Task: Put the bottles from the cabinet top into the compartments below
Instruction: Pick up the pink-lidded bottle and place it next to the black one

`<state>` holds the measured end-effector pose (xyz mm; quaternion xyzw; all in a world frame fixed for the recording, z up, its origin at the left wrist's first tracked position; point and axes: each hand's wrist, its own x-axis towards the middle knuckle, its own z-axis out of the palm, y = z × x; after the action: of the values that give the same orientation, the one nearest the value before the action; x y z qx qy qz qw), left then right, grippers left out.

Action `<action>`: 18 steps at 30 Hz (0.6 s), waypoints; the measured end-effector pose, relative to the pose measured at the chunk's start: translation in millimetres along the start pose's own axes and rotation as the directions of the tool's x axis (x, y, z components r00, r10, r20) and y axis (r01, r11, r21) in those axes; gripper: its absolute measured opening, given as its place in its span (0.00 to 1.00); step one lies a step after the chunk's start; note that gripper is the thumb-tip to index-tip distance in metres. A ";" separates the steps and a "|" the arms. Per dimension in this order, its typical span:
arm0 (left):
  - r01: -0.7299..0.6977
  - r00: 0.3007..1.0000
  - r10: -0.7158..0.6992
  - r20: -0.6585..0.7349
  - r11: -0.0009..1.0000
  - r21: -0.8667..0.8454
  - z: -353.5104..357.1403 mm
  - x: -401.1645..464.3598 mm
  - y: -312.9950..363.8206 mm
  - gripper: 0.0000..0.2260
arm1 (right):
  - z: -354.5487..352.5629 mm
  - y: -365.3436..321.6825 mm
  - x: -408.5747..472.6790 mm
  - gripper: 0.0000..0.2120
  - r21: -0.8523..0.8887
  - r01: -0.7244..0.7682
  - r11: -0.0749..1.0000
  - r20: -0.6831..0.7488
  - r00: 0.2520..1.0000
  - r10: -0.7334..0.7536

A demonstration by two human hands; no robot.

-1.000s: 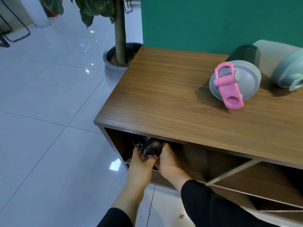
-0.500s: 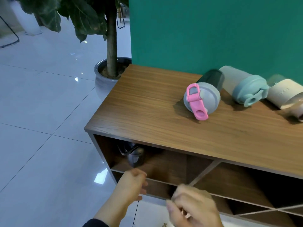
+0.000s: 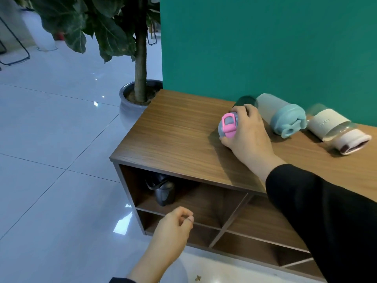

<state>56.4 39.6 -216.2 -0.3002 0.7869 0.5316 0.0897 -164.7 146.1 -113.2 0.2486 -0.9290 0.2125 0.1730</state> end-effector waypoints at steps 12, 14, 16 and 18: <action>0.036 0.997 -0.078 -0.020 0.660 -0.750 -13.2 -36.3 13.8 0.31 | -90.4 -47.4 -165.8 0.36 0.506 0.350 0.789 0.047 0.901 -0.430; 0.101 0.995 -0.069 0.076 0.519 -0.849 -11.6 -40.2 9.2 0.39 | -89.2 -52.4 -202.6 0.25 0.573 0.299 0.763 0.073 0.909 -0.411; 0.163 0.987 -0.065 0.150 0.445 -0.881 -11.8 -44.9 3.6 0.39 | -79.0 -53.1 -236.4 0.15 0.548 0.261 0.795 0.072 0.932 -0.356; 0.288 0.958 -0.100 0.270 0.383 -0.878 -10.4 -43.6 -1.2 0.40 | -62.7 -52.8 -246.9 0.12 0.504 0.243 0.829 0.085 0.941 -0.327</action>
<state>94.0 46.5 -192.8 -0.3433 0.3193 0.8823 0.0415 78.7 230.6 -149.1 0.4372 -0.8089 0.3891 0.0558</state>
